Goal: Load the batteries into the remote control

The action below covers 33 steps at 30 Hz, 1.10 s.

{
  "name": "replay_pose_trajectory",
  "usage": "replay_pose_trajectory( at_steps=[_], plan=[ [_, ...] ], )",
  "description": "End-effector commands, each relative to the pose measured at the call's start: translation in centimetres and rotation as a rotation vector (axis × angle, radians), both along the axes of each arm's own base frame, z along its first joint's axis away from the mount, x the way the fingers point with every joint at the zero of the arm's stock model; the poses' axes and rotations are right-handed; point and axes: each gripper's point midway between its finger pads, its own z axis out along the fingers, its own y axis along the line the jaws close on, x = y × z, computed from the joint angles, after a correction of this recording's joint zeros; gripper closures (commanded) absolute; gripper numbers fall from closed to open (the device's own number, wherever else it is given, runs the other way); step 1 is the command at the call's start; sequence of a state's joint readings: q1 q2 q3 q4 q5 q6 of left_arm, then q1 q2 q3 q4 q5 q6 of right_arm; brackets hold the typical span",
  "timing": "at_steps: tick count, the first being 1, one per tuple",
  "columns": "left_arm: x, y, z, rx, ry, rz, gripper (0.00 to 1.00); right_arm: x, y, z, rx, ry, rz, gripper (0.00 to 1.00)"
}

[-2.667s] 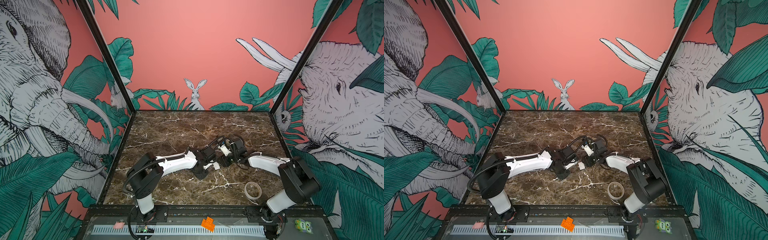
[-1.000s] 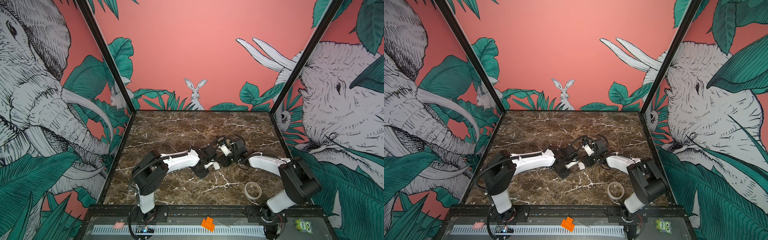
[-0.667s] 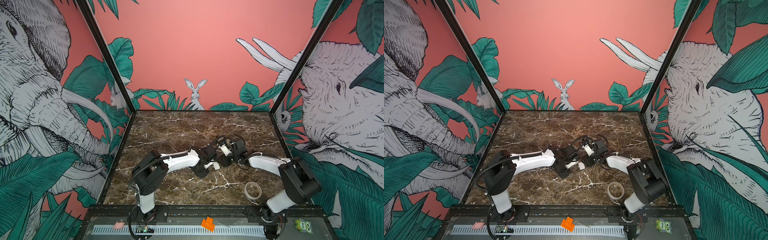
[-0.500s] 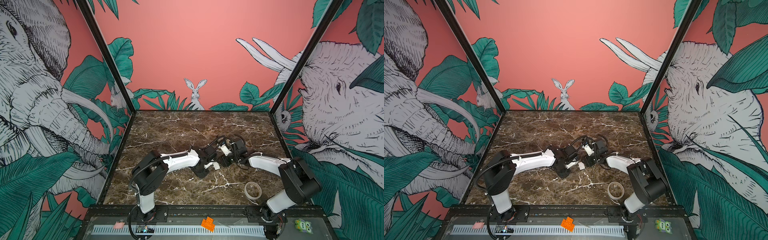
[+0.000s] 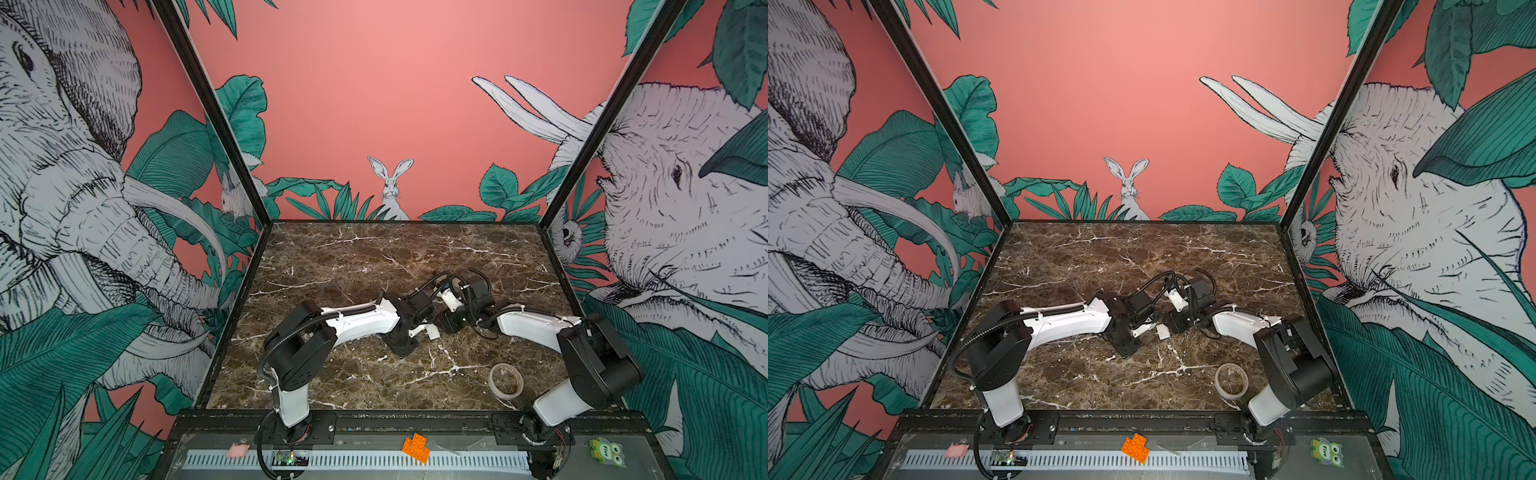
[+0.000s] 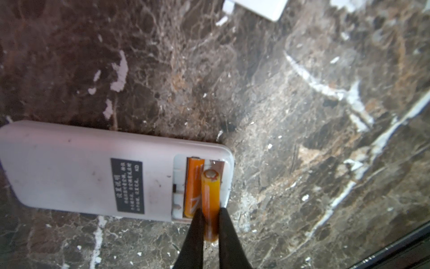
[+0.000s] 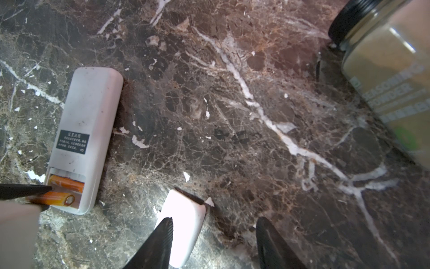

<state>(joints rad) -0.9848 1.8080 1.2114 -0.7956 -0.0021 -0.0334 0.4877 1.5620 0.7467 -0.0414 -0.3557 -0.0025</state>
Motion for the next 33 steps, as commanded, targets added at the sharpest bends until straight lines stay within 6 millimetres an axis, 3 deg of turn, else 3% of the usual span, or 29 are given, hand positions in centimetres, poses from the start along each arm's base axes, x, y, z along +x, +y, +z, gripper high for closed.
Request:
replay_pose_trajectory(
  at_steps=[1,8,15,23,27,30,33],
  plan=[
    [0.2,0.0,0.6,0.0,-0.003,0.006,0.78,0.4,0.0,1.2,0.028,-0.033,-0.006,0.43],
    [0.3,-0.2,0.9,-0.015,-0.007,0.011,0.75,0.4,-0.1,1.3,0.028,-0.036,-0.009,0.43],
    [-0.1,-0.4,2.9,-0.088,-0.014,0.041,0.66,0.3,-0.1,1.2,0.026,-0.033,-0.008,0.43],
    [0.0,1.8,5.1,-0.241,0.011,0.2,0.53,0.1,0.0,1.5,0.043,-0.041,-0.017,0.34],
    [1.6,4.4,5.9,-0.328,-0.006,0.336,0.41,-0.8,1.3,2.8,0.067,-0.046,0.01,0.26],
    [3.9,6.2,5.9,-0.36,-0.016,0.432,0.32,-1.6,2.5,4.0,0.076,-0.053,0.039,0.22],
    [6.2,6.9,5.6,-0.378,-0.02,0.481,0.31,-2.6,4.5,5.1,0.1,-0.048,0.066,0.2]
  ],
)
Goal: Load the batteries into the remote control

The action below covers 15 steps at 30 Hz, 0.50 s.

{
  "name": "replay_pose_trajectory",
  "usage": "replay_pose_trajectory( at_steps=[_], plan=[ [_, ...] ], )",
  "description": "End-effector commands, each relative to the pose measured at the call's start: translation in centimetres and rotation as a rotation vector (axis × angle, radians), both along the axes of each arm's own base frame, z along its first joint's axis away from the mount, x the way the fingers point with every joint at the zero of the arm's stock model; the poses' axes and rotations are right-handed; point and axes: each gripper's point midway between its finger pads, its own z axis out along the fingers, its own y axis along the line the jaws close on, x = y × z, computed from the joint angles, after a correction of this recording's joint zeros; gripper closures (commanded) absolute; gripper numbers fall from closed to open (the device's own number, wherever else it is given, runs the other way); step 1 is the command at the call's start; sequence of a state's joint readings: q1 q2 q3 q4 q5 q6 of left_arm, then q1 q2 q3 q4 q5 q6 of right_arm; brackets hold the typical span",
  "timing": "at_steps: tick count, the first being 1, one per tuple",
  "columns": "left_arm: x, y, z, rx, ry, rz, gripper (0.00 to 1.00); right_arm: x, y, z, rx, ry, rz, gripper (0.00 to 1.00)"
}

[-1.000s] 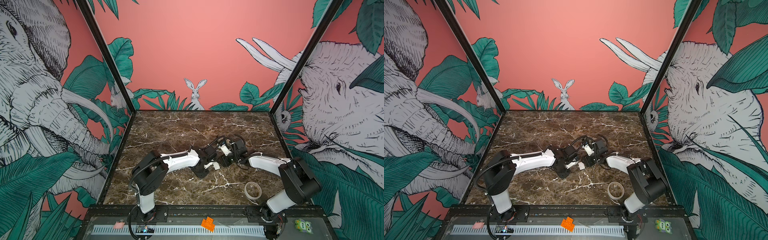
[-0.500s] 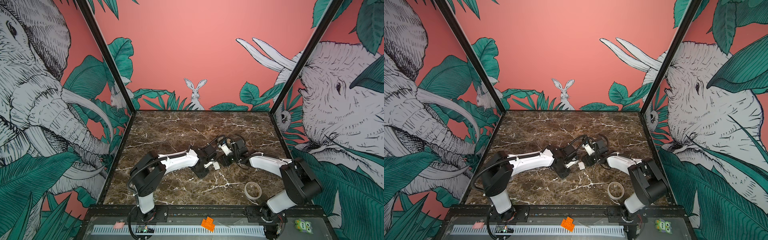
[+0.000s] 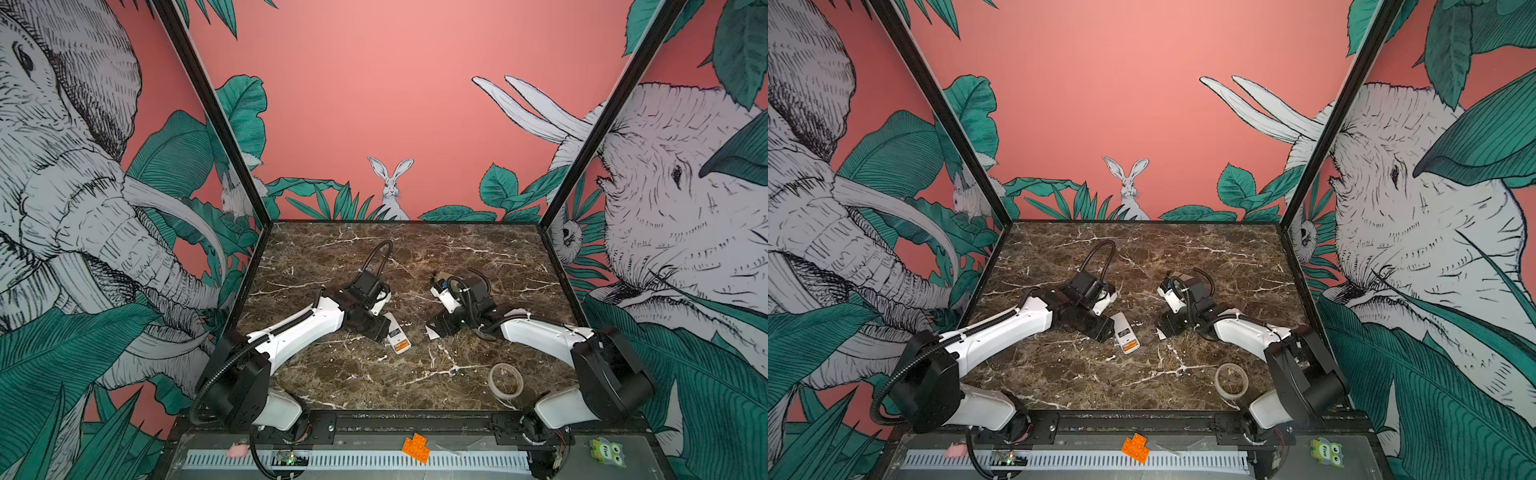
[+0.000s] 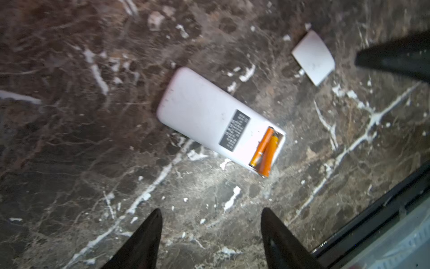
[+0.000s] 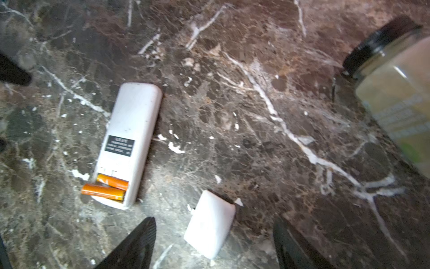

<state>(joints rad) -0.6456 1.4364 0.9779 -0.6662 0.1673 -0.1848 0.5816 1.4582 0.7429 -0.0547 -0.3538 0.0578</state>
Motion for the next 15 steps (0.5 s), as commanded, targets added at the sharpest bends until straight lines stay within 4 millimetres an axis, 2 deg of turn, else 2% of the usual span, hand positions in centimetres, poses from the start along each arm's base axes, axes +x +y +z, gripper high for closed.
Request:
replay_pose_trajectory(
  at_steps=[1,9,13,15],
  plan=[
    [2.2,-0.1,-0.1,-0.064,0.002,0.046,0.31,-1.1,2.4,1.9,0.033,-0.001,0.034,0.2],
    [7.2,-1.4,-1.5,-0.099,-0.02,0.039,0.29,-3.6,6.0,0.7,-0.006,0.055,0.084,0.18],
    [7.9,-2.0,-1.4,-0.117,-0.023,0.039,0.29,-3.6,7.3,0.4,-0.019,0.052,0.104,0.16],
    [7.7,-1.3,-1.4,-0.107,-0.028,0.059,0.29,-3.1,7.6,0.4,-0.03,0.039,0.109,0.15]
  ],
)
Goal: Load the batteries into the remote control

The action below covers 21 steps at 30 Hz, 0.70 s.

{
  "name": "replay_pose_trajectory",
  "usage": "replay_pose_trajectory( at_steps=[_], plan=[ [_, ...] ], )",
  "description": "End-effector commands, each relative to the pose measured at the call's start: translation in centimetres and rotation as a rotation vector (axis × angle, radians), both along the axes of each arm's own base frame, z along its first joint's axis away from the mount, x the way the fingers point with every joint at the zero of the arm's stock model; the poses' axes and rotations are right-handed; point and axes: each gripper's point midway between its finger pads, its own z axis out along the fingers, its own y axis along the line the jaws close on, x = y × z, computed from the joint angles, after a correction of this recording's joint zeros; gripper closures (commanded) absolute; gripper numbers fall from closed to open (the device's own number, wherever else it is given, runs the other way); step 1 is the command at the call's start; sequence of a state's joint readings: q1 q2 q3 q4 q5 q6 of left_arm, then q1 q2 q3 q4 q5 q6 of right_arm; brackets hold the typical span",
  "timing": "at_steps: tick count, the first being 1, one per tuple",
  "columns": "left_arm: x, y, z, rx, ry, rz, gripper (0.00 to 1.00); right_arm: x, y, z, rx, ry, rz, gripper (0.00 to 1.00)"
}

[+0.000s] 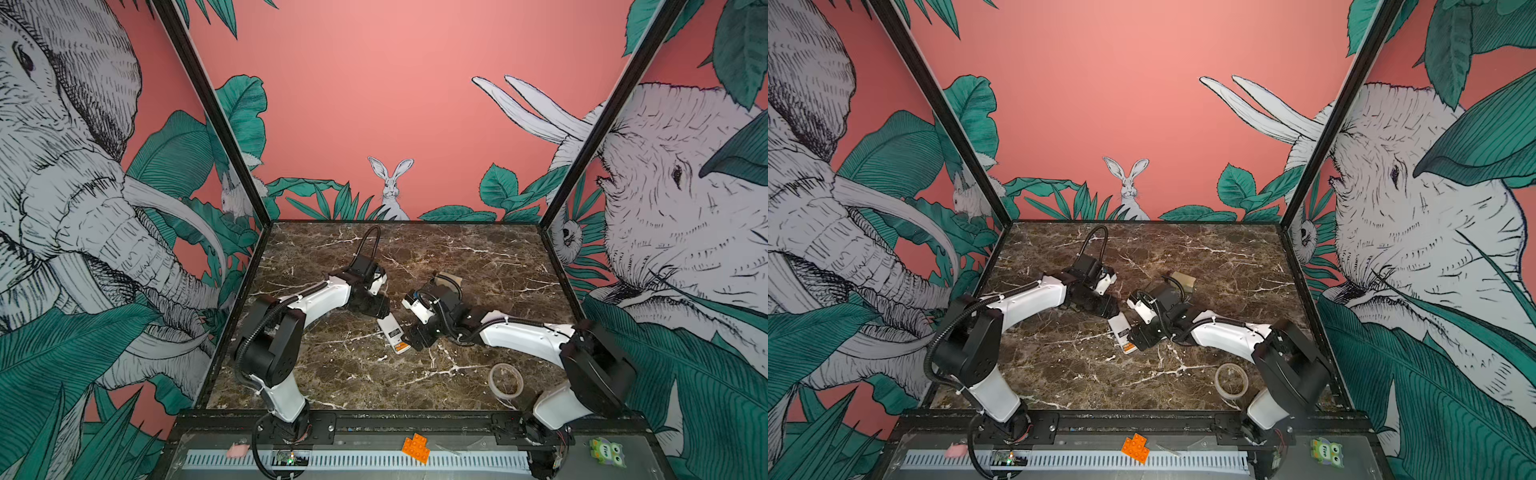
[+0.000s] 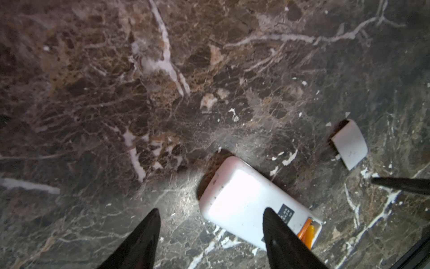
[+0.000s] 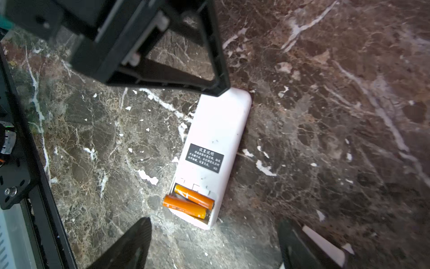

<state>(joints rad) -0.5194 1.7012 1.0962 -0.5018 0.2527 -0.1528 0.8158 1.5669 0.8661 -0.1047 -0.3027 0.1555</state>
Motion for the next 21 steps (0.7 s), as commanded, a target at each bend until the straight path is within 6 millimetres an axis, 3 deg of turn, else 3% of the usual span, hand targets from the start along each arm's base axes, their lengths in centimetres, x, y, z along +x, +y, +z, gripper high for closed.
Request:
replay_pose_trajectory(
  at_steps=[1,6,12,15,21],
  plan=[
    [0.5,0.3,1.7,-0.035,-0.051,0.009,0.3,1.3,0.9,1.0,0.002,-0.035,-0.01,0.14],
    [-0.2,3.4,2.4,-0.042,-0.075,0.124,0.3,2.8,3.2,0.0,0.033,0.03,0.05,0.13],
    [-0.4,7.9,2.2,-0.05,-0.09,0.283,0.3,4.1,4.4,-1.8,0.043,0.081,0.08,0.14],
    [-0.2,8.9,2.5,-0.072,-0.103,0.326,0.3,4.3,4.7,-2.2,0.035,0.09,0.094,0.14],
    [-0.2,8.5,2.8,-0.105,-0.102,0.322,0.3,3.3,6.1,-2.9,0.049,0.154,0.168,0.14]
  ],
)
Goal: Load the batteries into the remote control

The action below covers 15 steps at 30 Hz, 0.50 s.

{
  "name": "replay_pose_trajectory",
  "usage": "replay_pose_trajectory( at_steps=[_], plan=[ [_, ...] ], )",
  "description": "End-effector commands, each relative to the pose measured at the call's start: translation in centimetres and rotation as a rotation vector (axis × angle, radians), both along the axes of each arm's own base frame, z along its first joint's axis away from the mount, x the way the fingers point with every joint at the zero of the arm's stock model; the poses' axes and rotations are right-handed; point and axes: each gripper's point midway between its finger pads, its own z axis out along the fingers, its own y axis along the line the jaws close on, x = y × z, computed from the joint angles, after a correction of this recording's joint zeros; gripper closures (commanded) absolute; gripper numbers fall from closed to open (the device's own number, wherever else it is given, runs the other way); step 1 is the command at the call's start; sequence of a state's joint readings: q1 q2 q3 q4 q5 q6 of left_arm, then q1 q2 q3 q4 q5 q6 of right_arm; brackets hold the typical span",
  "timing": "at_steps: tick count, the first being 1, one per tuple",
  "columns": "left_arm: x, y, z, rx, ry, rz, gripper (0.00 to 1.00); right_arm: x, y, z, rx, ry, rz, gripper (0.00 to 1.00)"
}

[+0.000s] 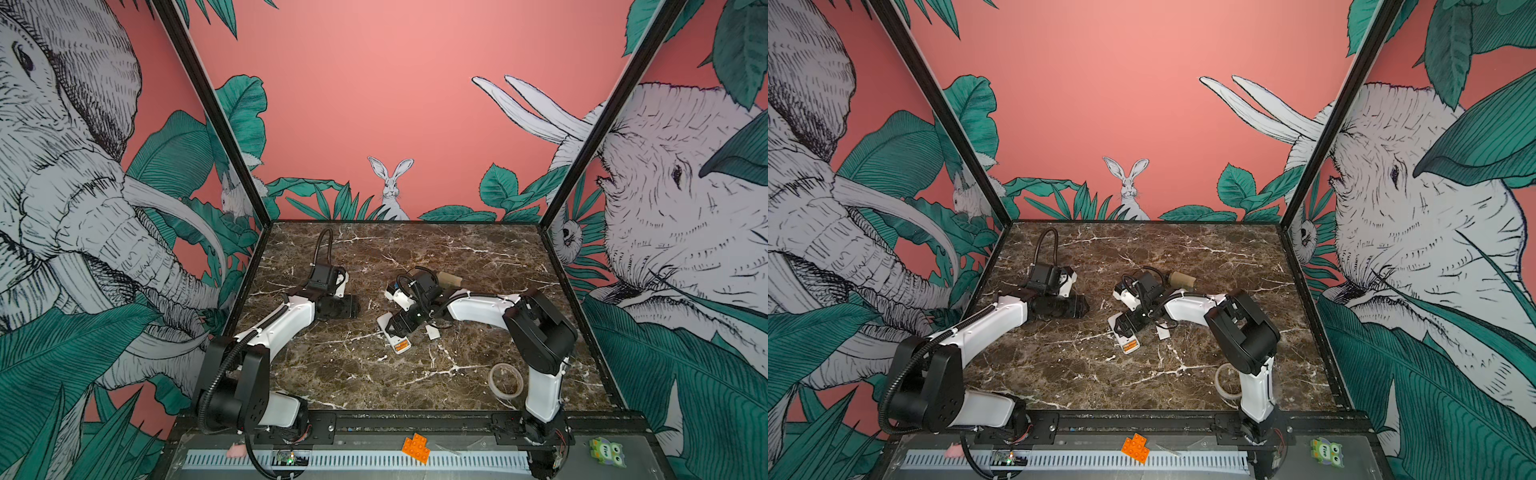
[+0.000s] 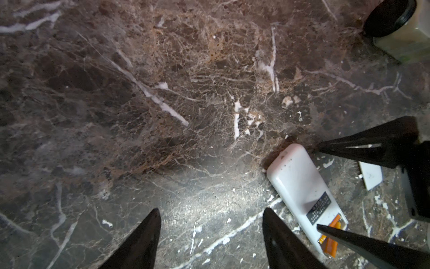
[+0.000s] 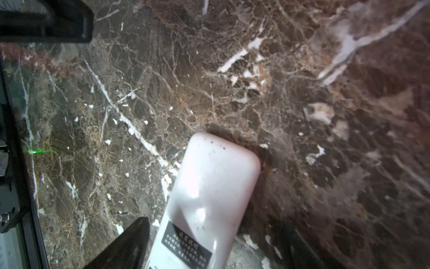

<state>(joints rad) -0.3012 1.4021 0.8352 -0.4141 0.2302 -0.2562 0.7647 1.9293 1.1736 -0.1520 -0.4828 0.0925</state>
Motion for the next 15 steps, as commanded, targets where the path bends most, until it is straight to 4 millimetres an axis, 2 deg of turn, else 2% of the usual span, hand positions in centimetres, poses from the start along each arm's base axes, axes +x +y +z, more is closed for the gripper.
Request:
replay_pose_trajectory(
  at_steps=[1,6,15],
  plan=[
    [0.0,-0.4,0.8,-0.041,-0.023,0.003,0.3,-0.8,1.2,0.5,0.029,0.021,0.074,0.14],
    [-0.1,-0.1,1.1,-0.04,-0.035,0.02,0.3,-1.7,2.4,0.2,0.029,0.041,0.12,0.14],
    [-0.9,-0.2,0.5,-0.064,-0.018,0.026,0.3,-3.9,2.9,-0.2,0.006,0.055,0.187,0.17]
  ],
)
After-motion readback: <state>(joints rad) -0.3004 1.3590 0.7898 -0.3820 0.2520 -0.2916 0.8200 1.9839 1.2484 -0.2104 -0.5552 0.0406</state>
